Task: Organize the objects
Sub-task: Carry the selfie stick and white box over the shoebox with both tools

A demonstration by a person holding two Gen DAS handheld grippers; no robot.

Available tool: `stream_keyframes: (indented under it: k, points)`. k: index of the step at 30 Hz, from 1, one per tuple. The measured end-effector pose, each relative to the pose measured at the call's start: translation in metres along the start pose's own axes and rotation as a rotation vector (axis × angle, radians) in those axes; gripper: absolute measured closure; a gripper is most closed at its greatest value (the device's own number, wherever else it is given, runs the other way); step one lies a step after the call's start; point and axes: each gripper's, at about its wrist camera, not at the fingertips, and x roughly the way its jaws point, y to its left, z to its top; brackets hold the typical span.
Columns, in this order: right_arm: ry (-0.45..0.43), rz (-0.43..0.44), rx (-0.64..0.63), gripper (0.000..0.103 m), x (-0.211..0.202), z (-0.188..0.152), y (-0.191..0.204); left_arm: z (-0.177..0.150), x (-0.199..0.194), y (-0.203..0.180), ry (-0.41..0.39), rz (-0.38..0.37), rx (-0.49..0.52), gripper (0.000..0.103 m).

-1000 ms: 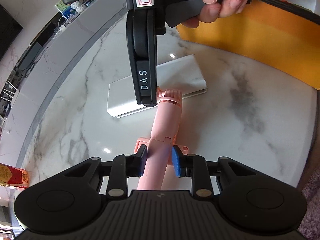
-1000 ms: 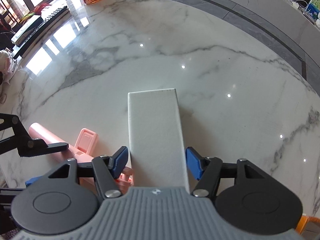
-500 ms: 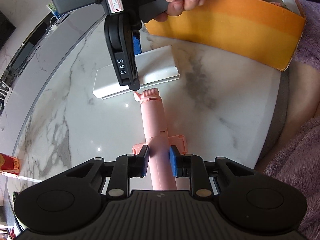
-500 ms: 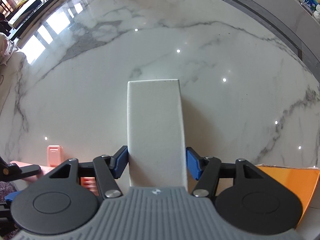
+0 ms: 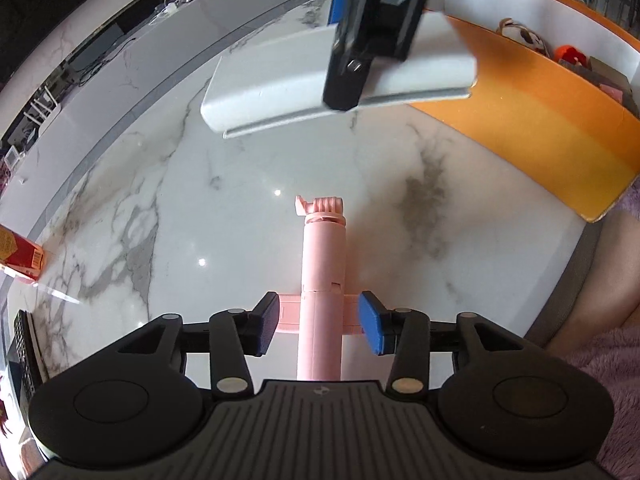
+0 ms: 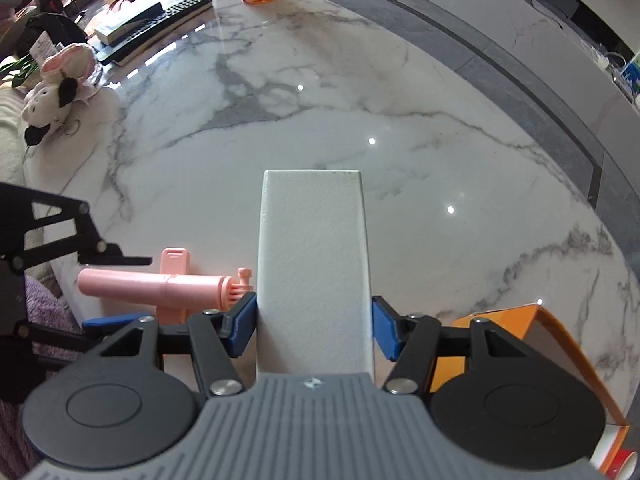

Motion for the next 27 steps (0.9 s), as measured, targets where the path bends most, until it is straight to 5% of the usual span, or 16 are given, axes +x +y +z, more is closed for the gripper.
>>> stream_keyframes:
  k: [12, 21, 27]
  points:
    - [-0.02, -0.161, -0.146, 0.041, -0.108, -0.078, -0.046, 0.009, 0.003, 0.033, 0.036, -0.136, -0.113, 0.04]
    - [0.114, -0.239, -0.358, 0.041, -0.066, -0.135, -0.09, 0.005, 0.041, 0.068, 0.134, -0.305, -0.184, 0.031]
    - [0.16, -0.201, -0.547, 0.041, -0.027, -0.145, -0.1, 0.004, 0.064, 0.073, 0.19, -0.344, -0.208, 0.03]
